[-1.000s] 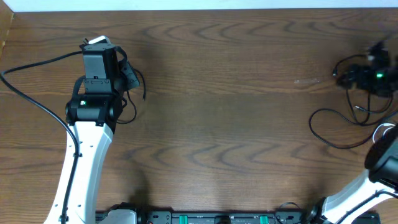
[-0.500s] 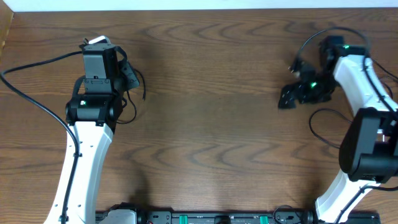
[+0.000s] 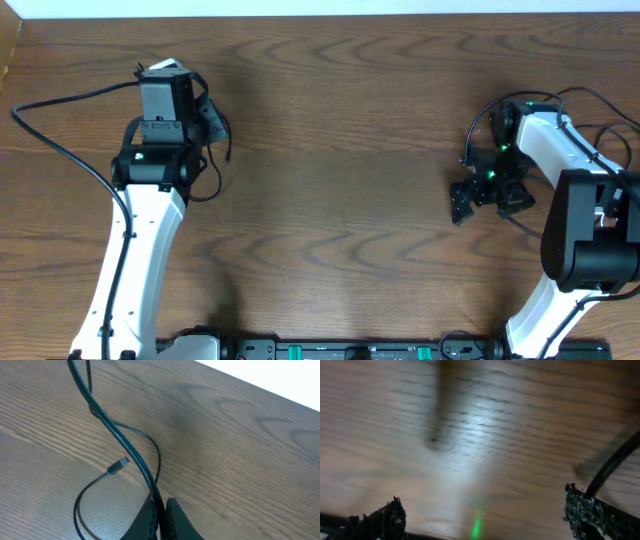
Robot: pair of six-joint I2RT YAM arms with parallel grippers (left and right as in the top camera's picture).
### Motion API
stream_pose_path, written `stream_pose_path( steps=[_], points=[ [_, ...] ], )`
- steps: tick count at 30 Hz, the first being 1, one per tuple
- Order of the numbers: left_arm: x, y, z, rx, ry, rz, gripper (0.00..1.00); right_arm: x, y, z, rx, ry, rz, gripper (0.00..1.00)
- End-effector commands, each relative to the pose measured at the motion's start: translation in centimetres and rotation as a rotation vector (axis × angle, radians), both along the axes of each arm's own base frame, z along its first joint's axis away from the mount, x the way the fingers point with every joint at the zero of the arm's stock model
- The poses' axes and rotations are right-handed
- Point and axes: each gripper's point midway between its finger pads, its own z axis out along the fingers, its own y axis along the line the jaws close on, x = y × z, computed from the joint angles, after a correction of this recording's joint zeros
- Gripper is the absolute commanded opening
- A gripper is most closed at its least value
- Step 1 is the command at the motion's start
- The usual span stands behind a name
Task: Untangle cables
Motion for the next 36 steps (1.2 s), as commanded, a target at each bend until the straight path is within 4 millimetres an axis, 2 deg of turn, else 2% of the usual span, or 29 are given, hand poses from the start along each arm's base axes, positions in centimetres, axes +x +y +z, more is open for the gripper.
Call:
stream_pose_path(
  steps=[1,4,8,17,20,21,25,31,36],
  points=[
    [0.3,-0.5,0.1,-0.021,-0.005,-0.019,0.07,0.1,-1.7,-0.5,-0.12,-0.029,-0.029,0.99],
    [0.4,-0.7,0.2,-0.026,-0.012,-0.024,0.07,0.9,-3.1,-1.5,-0.199,-0.078,-0.044,0.99],
    [0.5,-0.7,0.3,-0.027,-0.015,-0.024,0.07,1.9,-3.8,-2.3,-0.209,-0.131,-0.07,0.99],
    [0.4,-0.7,0.3,-0.027,-0.015,-0.024,0.07,6.1,-7.3,-2.8,-0.271,-0.313,-0.178,0.99],
    [0.4,-0.7,0.3,-0.027,-0.015,-0.024,0.07,6.8,-9.0,-2.8,-0.288,-0.349,-0.203,0.99],
    [0.4,-0.7,0.3,-0.027,-0.015,-0.024,0.08,6.9,-10.2,-2.7,-0.31,-0.357,-0.225,0.99],
    [0.4,-0.7,0.3,-0.027,-0.015,-0.024,0.07,6.3,-12.8,-2.7,-0.331,-0.352,-0.262,0.99],
    [0.5,-0.9,0.3,-0.036,-0.015,-0.033,0.08,4.2,-17.4,-2.7,-0.355,-0.328,-0.394,0.99],
    [0.5,-1.1,0.2,-0.045,-0.015,-0.042,0.07,2.9,-19.9,-2.7,-0.371,-0.317,-0.478,0.99]
  ],
)
